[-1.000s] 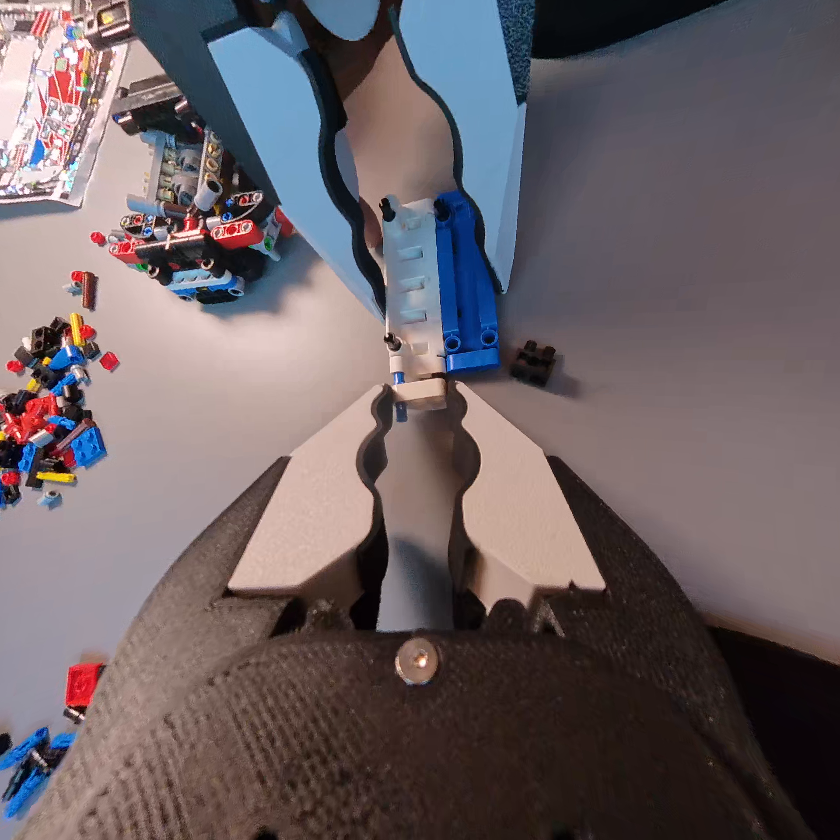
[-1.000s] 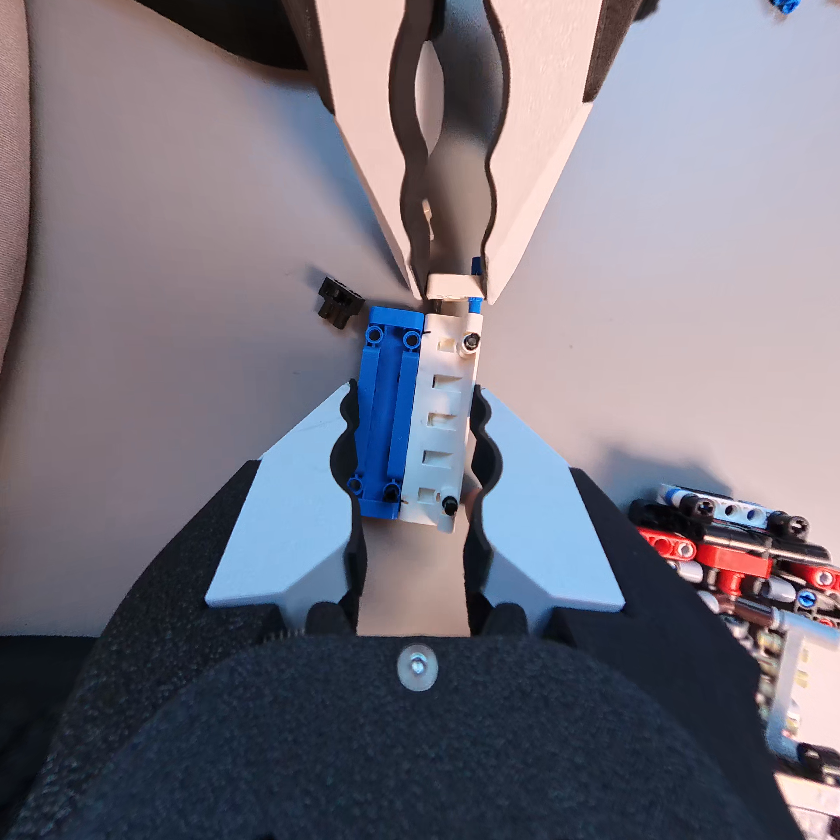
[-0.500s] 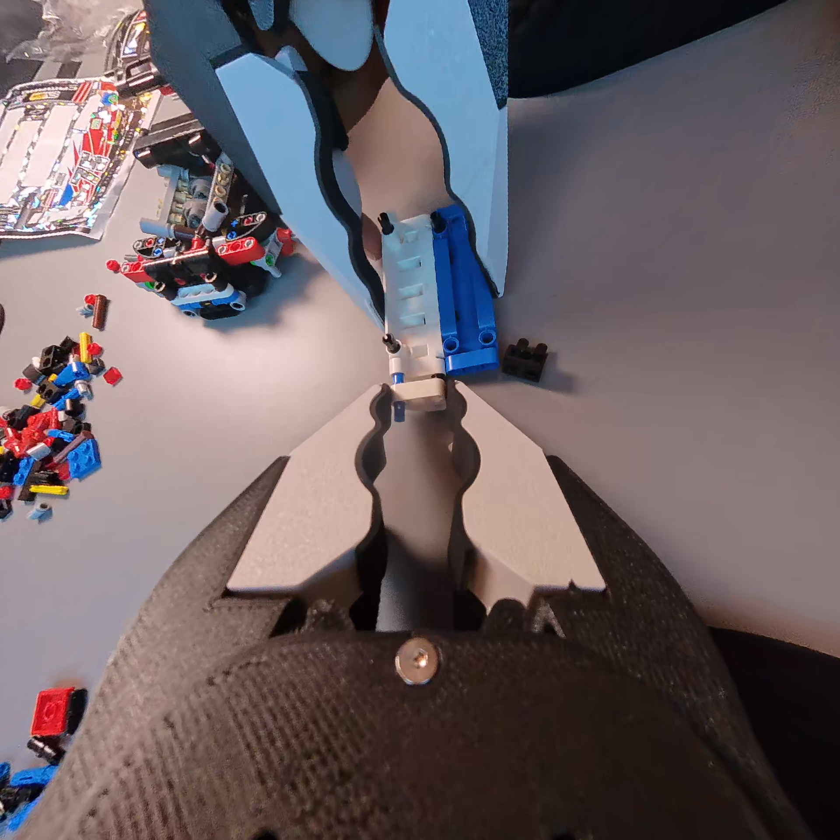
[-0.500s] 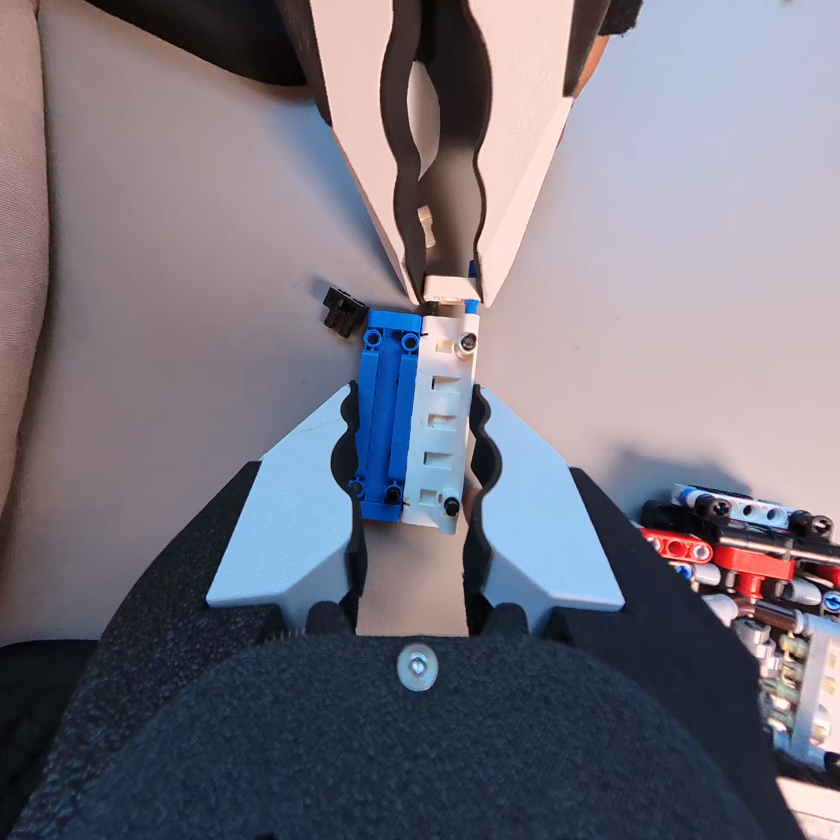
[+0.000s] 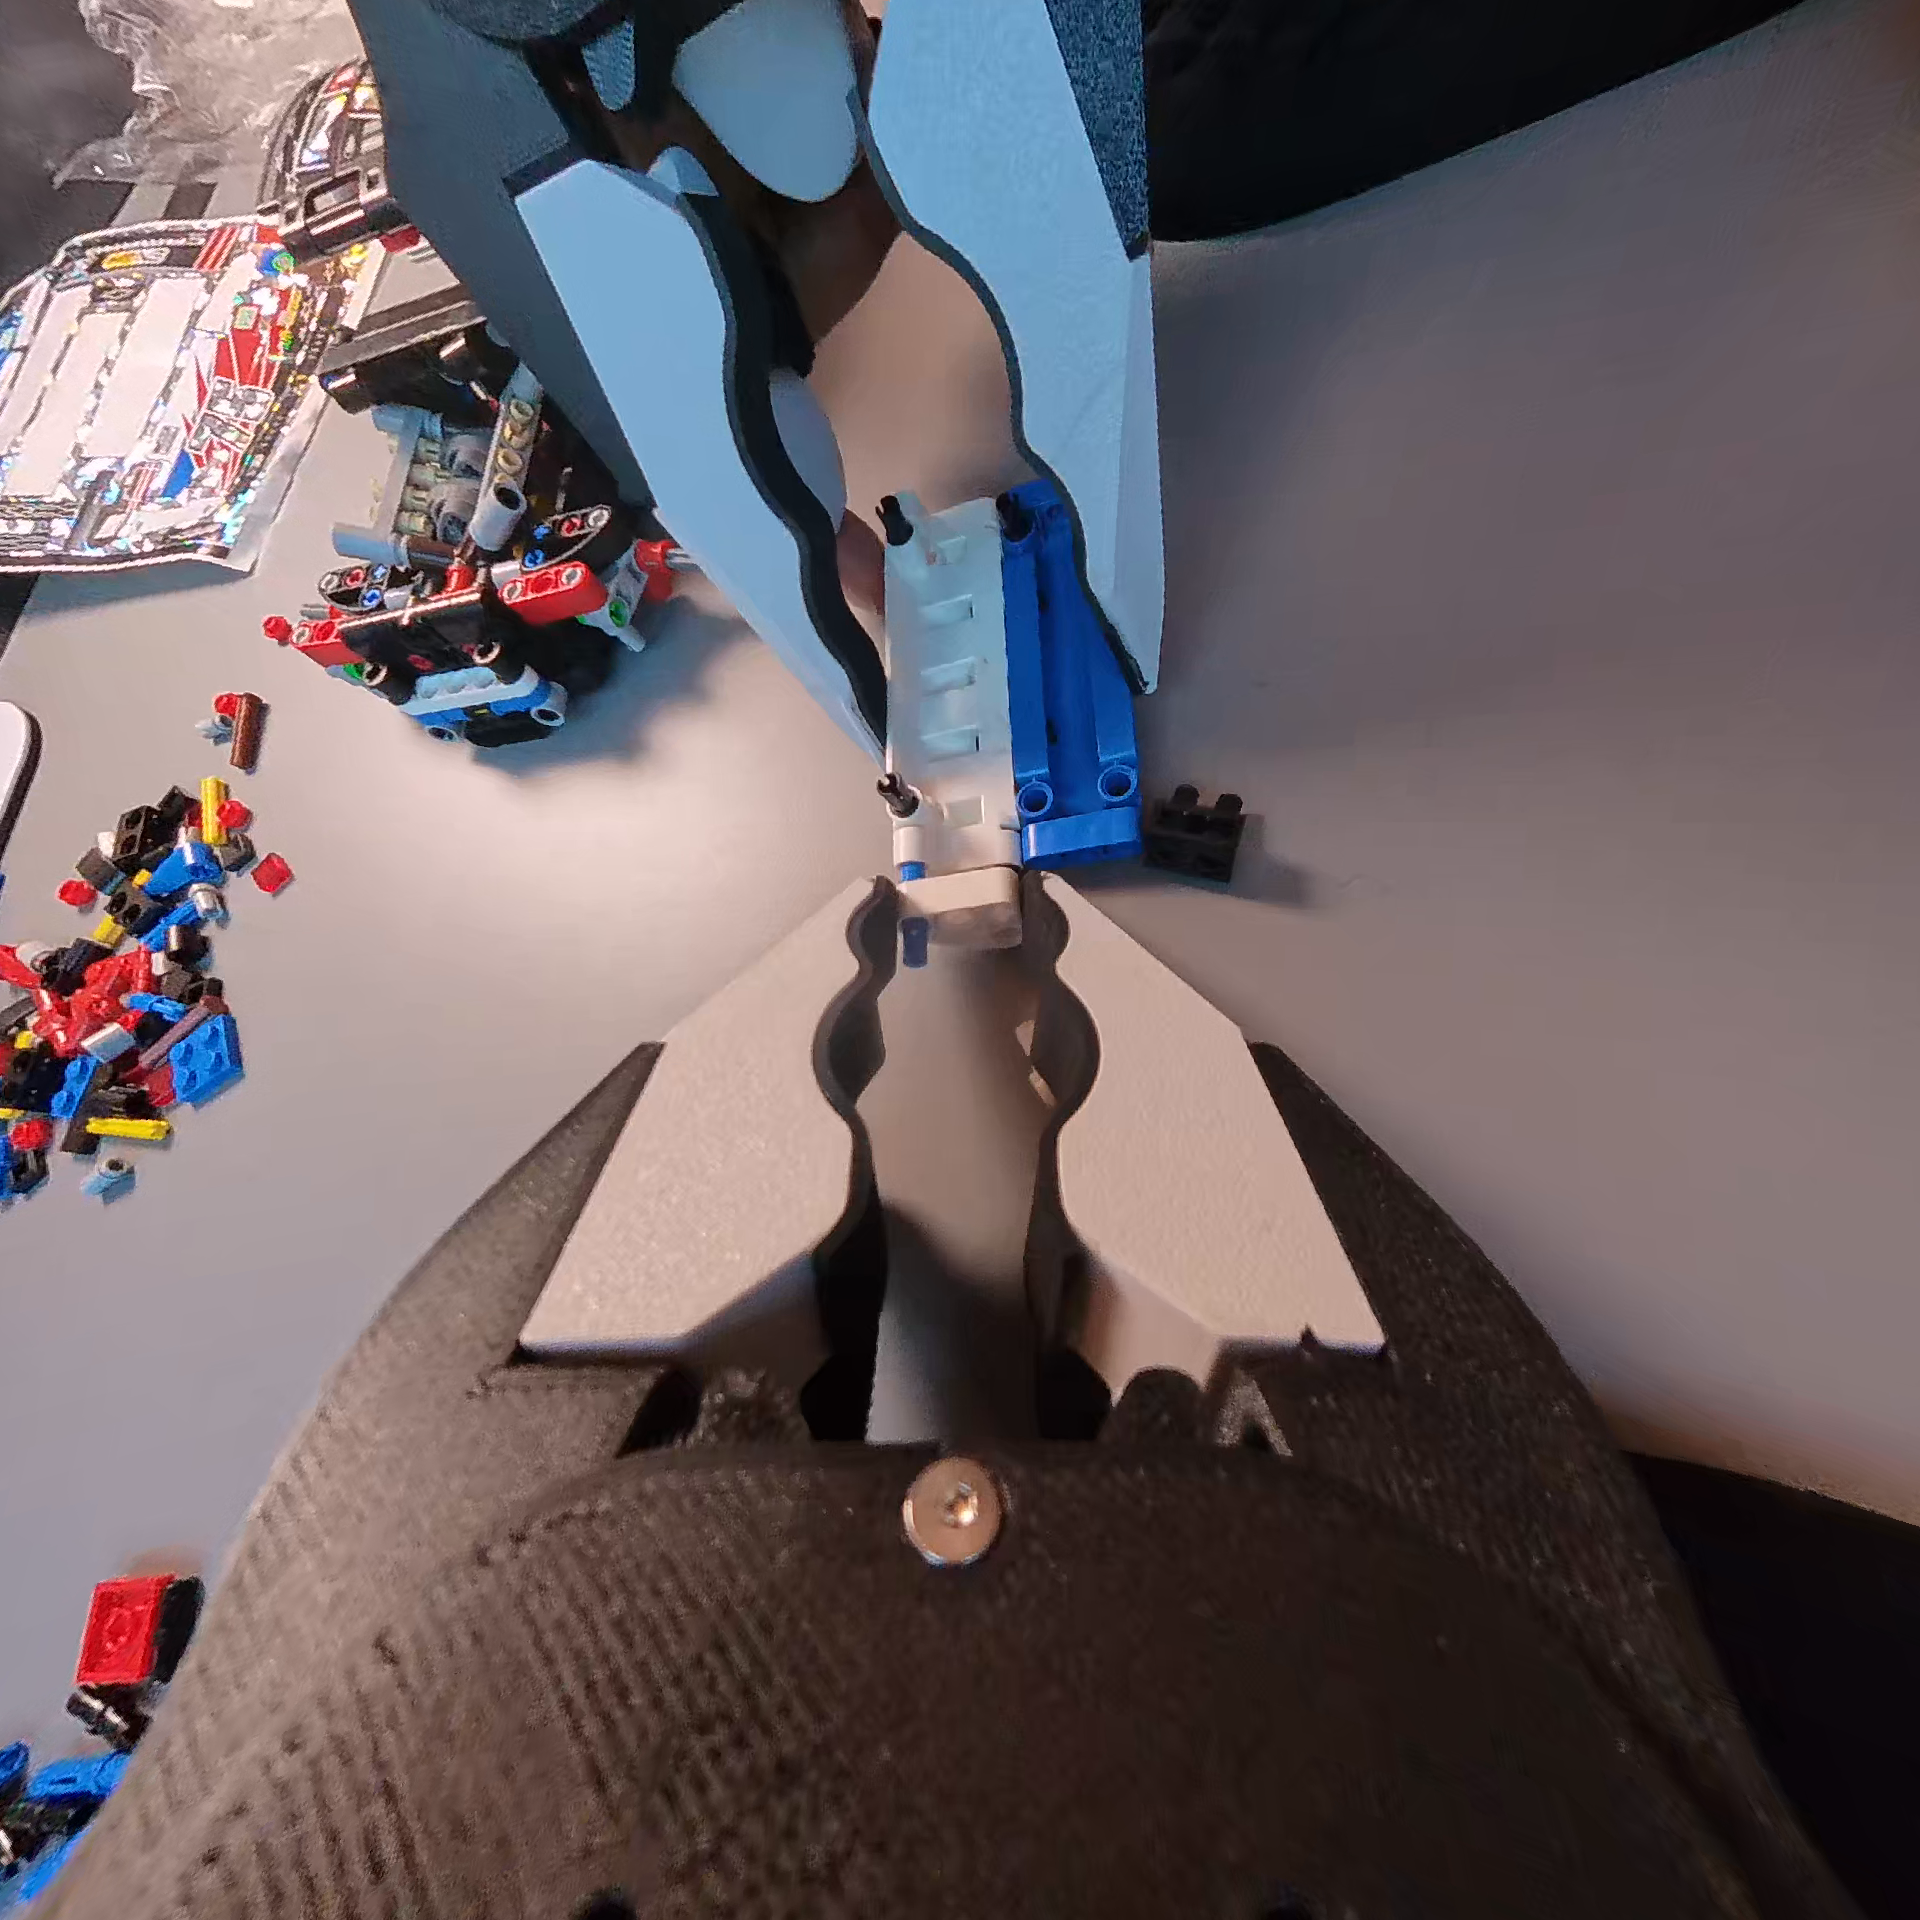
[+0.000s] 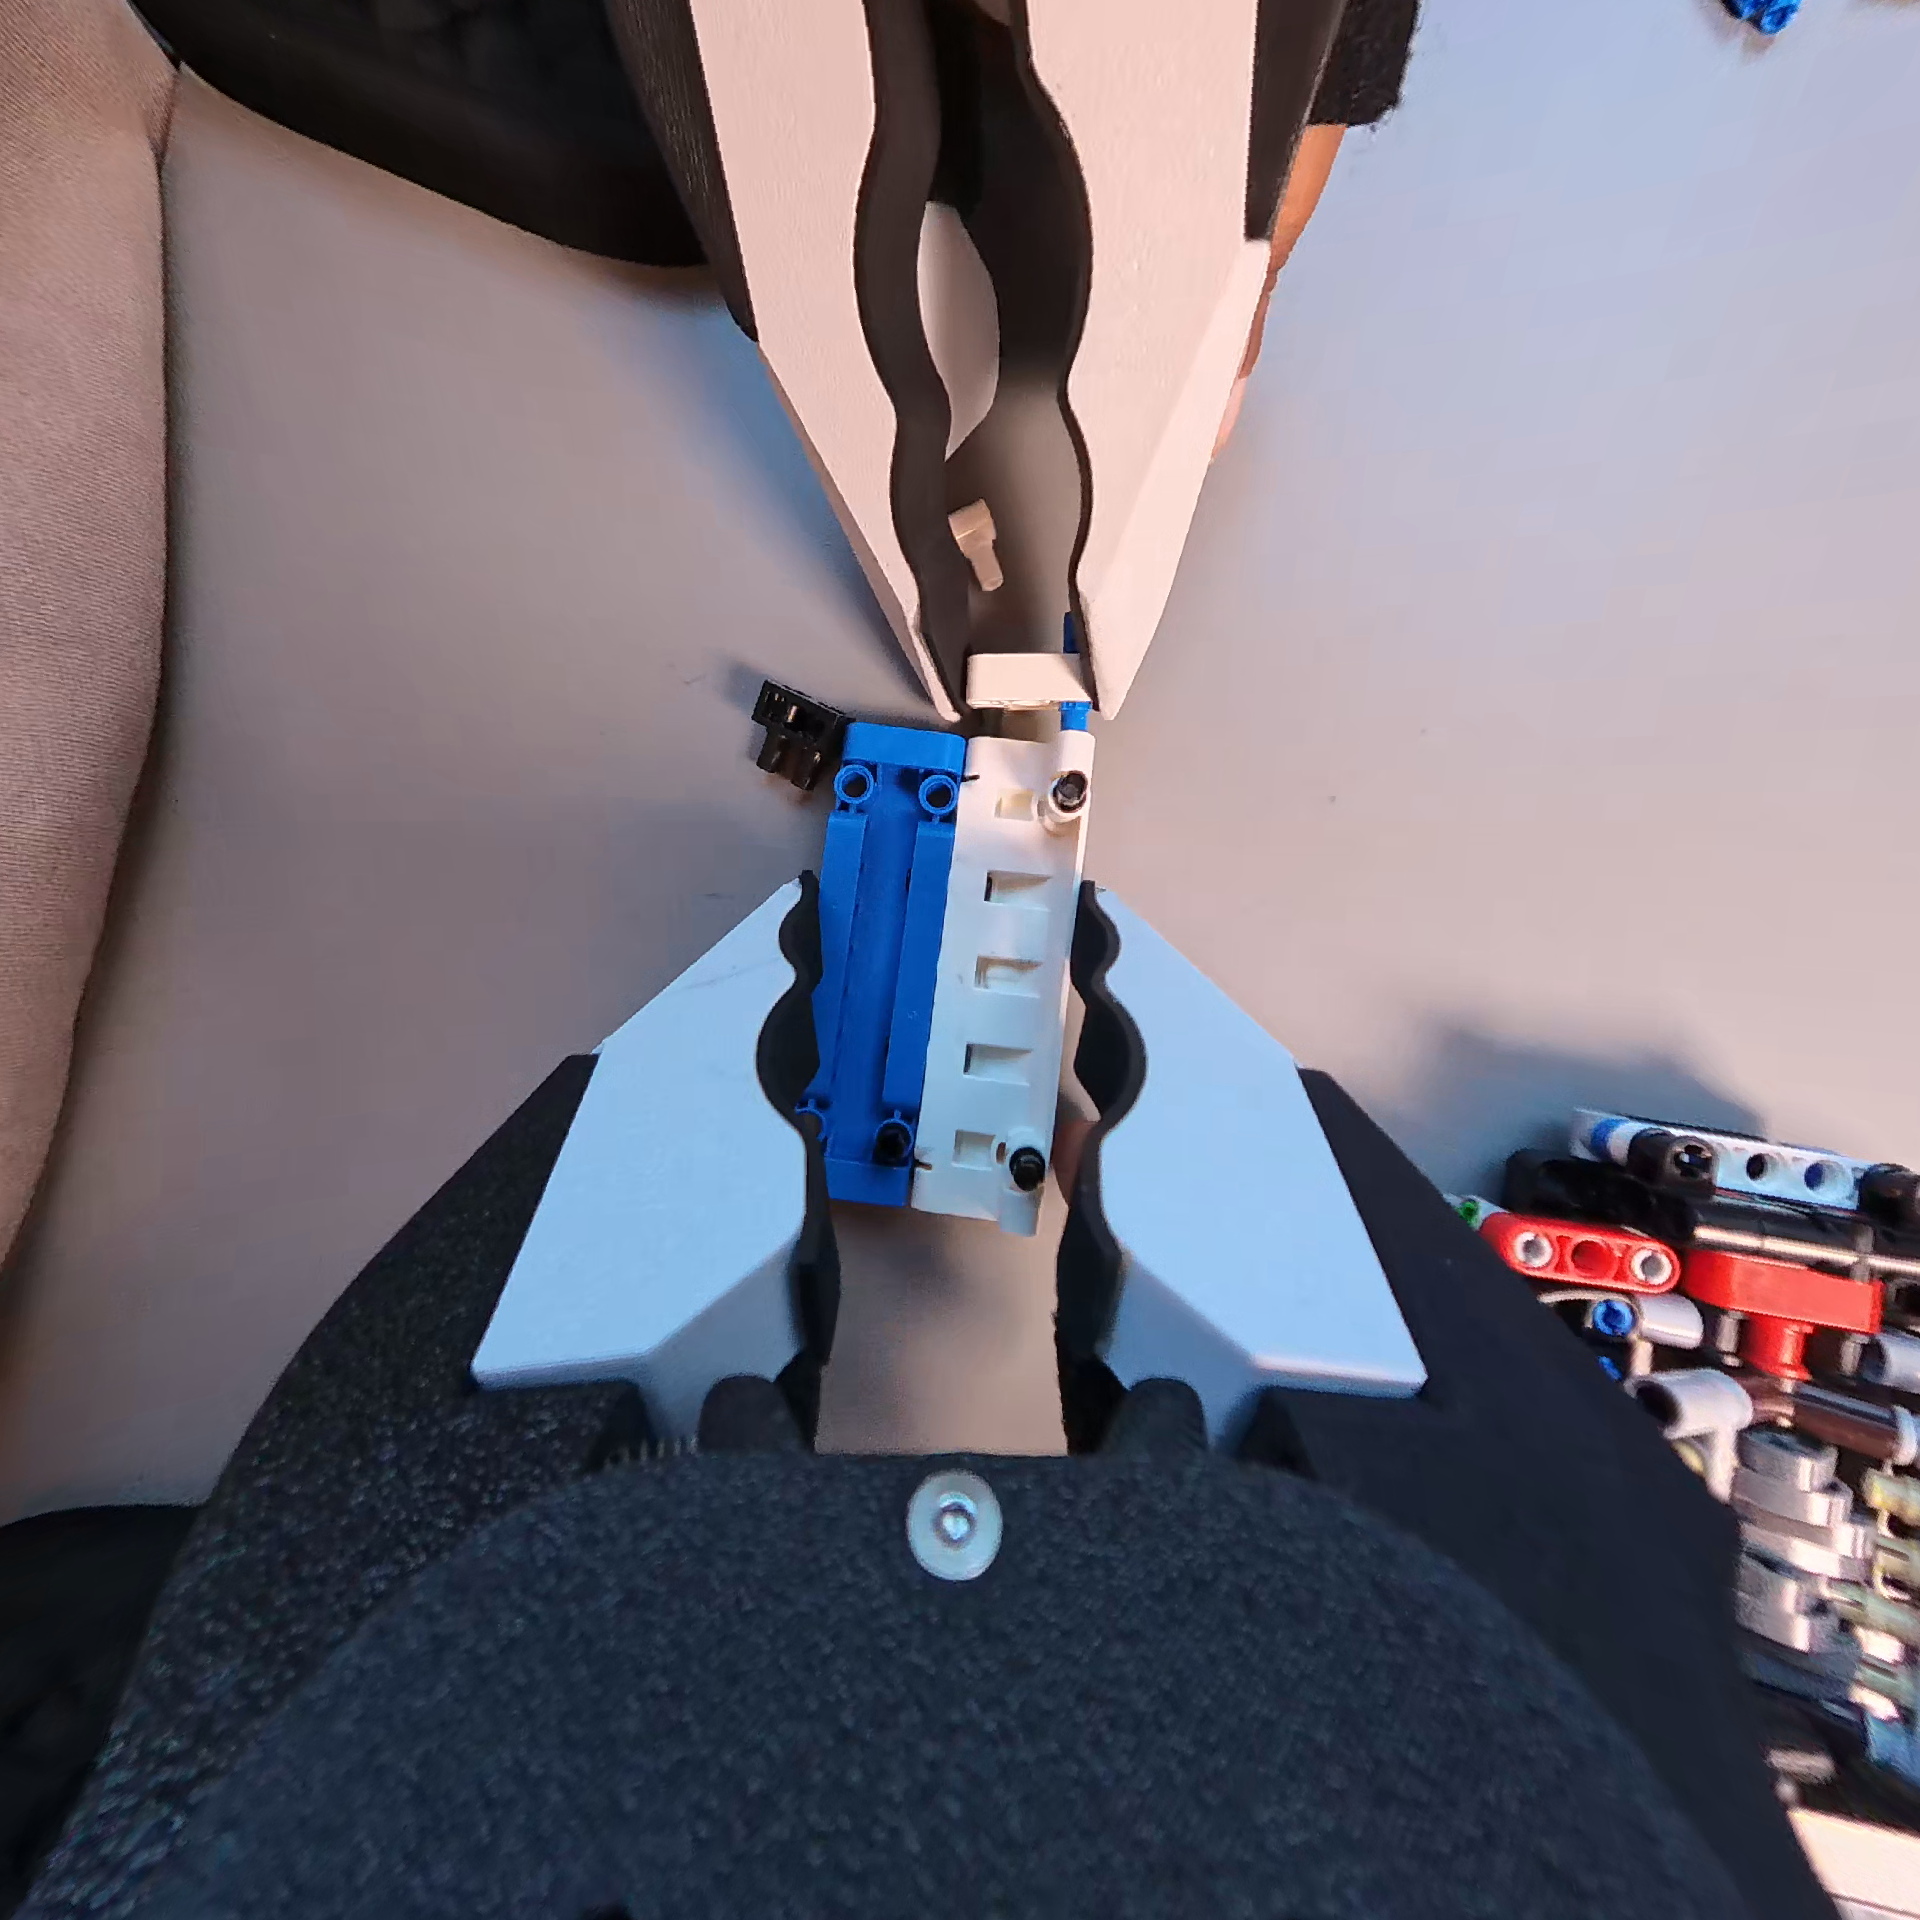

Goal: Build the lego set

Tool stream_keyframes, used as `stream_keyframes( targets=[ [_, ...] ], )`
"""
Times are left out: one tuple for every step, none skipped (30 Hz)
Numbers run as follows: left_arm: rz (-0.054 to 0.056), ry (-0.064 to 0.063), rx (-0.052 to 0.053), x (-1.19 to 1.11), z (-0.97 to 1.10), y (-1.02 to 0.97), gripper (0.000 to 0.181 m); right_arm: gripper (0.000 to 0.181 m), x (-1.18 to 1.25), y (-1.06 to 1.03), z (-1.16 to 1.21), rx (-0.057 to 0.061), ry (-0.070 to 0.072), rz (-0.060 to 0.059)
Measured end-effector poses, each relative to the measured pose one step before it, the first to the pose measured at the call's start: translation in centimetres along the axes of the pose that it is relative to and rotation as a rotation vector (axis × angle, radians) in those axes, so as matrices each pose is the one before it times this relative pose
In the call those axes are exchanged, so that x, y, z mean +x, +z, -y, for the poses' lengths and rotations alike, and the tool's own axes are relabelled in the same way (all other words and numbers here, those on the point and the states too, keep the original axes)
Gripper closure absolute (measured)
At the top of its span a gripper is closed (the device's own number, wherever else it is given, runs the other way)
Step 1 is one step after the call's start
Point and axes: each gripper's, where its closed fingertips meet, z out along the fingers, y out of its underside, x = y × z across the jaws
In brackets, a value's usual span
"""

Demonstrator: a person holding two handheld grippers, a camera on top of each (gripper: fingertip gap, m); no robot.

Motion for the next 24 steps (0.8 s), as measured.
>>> stream_keyframes(
  targets=[
    [0.0045, -0.0048, -0.0016, -0.003, 0.026, 0.023, 0.159, 0.135, -0.009, 0.008, -0.006, 0.0049, -0.0059, -0.0048],
    [0.0039, -0.0022, -0.0009, -0.001, 0.009, 0.021, 0.159, 0.135, -0.009, 0.017, 0.009, 0.0005, -0.0051, -0.0043],
    [0.0028, 0.0028, 0.0004, -0.009, 0.012, 0.006, 0.159, 0.135, -0.001, 0.009, 0.006, -0.0014, -0.0074, -0.0041],
    [-0.0063, -0.0055, 0.0011, 0.005, -0.006, 0.001, 0.159, 0.136, -0.007, 0.016, 0.005, 0.0027, -0.0093, -0.0012],
    [-0.0141, -0.0074, 0.0015, 0.014, -0.029, -0.006, 0.159, 0.136, -0.01, -0.01, 0.055, 0.0103, -0.0013, 0.004],
    [-0.0172, 0.0081, 0.0038, 0.04, -0.056, -0.039, 0.159, 0.135, -0.041, 0.011, 0.071, 0.0182, -0.0029, 0.0049],
    [-0.0182, 0.0248, 0.0064, 0.068, -0.075, -0.061, 0.158, 0.135, -0.017, 0.052, 0.068, 0.0165, -0.0033, 0.001],
    [-0.0177, 0.0195, 0.0055, 0.079, -0.073, -0.073, 0.158, 0.135, -0.019, 0.051, 0.098, 0.01, -0.0082, -0.0054],
    [-0.0127, 0.0153, 0.0038, 0.051, -0.051, -0.048, 0.158, 0.135, 0.003, 0.075, 0.018, 0.0003, -0.0145, -0.0121],
    [-0.0058, 0.0133, 0.0024, 0.016, -0.028, -0.006, 0.158, 0.135, -0.021, 0.033, 0.001, -0.001, -0.0089, -0.0105],
    [-0.0049, 0.0074, 0.0007, 0.016, -0.011, 0.012, 0.158, 0.135, -0.037, -0.023, 0.056, 0.0066, 0.0062, -0.0005],
    [-0.0084, 0.004, 0.0002, 0.009, -0.019, 0.026, 0.158, 0.135, -0.03, -0.028, 0.085, 0.011, 0.0097, 0.0049],
    [-0.0072, 0.0067, 0.0014, 0.003, -0.004, 0.02, 0.158, 0.134, -0.001, 0.013, -0.011, 0.0023, 0.0056, 0.0026],
    [-0.0032, 0.0051, 0.0007, 0.002, 0.013, 0.028, 0.158, 0.134, -0.003, 0.022, -0.019, -0.0077, 0.0024, -0.0016],
    [-0.0009, -0.001, -0.0007, -0.008, 0.013, 0.036, 0.158, 0.134, 0.002, 0.045, -0.043, -0.0103, -0.0014, -0.0062],
    [0.003, -0.0045, -0.002, -0.016, 0.028, 0.041, 0.158, 0.135, 0.0, 0.037, -0.051, -0.0079, 0.0025, -0.0065],
    [0.0084, -0.0114, -0.004, -0.034, 0.027, 0.042, 0.158, 0.135, -0.014, 0.042, -0.029, -0.0046, 0.0031, -0.0078],
    [0.0113, -0.0153, -0.0054, -0.025, 0.02, 0.054, 0.158, 0.134, -0.025, 0.007, -0.002, -0.0013, 0.0065, -0.0053],
    [0.0138, -0.0103, -0.0057, -0.022, 0.026, 0.05, 0.158, 0.135, -0.012, -0.002, 0.006, 0.001, 0.01, -0.0017],
    [0.0125, -0.0046, -0.0039, -0.023, 0.02, 0.031, 0.158, 0.135, -0.013, 0.002, 0.008, 0.0013, 0.0013, -0.0009],
    [0.0064, -0.0081, -0.0027, -0.011, 0.01, 0.016, 0.158, 0.135, -0.001, 0.008, -0.001, 0.0005, 0.0036, 0.0003],
    [0.0014, -0.0157, -0.0029, -0.011, 0.0, 0.006, 0.158, 0.135, -0.006, -0.002, 0.003, 0.0, 0.0056, 0.0012],
    [-0.0005, -0.0201, -0.0043, 0.005, -0.019, -0.005, 0.158, 0.135, -0.019, -0.009, -0.005, -0.0011, 0.0152, 0.0014],
    [-0.0017, -0.013, -0.0065, 0.009, -0.015, -0.027, 0.158, 0.135, -0.019, -0.004, -0.036, -0.003, 0.0086, -0.0028]
  ],
)
